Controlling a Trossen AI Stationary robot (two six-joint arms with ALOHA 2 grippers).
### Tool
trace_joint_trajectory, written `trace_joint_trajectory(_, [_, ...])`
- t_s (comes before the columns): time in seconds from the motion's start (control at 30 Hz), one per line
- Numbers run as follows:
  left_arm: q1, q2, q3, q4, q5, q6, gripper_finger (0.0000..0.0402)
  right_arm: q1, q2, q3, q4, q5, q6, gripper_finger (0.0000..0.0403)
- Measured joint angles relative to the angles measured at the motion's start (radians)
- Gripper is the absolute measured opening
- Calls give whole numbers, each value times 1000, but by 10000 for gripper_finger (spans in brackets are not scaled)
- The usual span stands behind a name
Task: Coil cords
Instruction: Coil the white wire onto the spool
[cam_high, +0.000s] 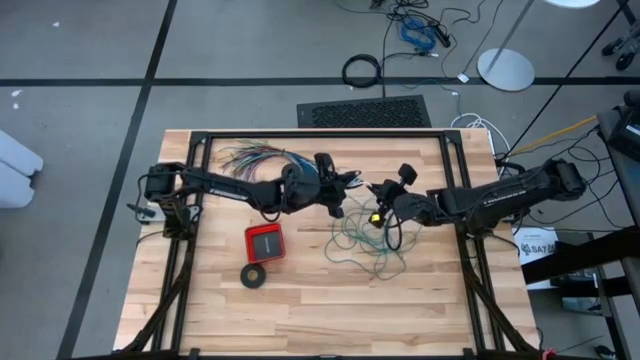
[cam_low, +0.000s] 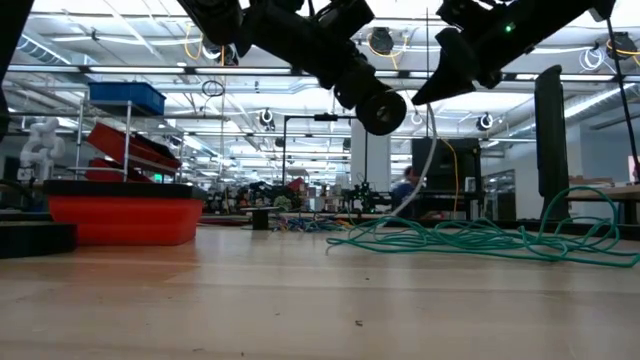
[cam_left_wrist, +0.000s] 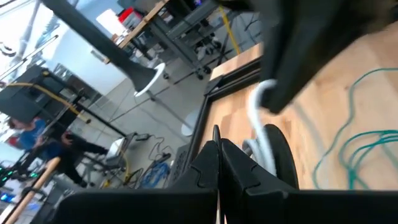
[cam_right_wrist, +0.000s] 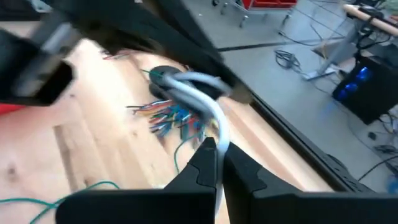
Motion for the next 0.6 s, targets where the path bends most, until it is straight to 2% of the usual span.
trace_joint_trajectory(0.23, [-15,0,0,8,49,-51,0,-51,0,0,-30,-5,-45,0])
trace_joint_trajectory(0.37, [-17,0,0,26,52,-68,0,-60,0,0,-56,-10,-51,0])
trace_joint_trajectory(0.6, [-17,-25,-1,73,116,-130,0,-62,0,1,-66,-10,-51,0])
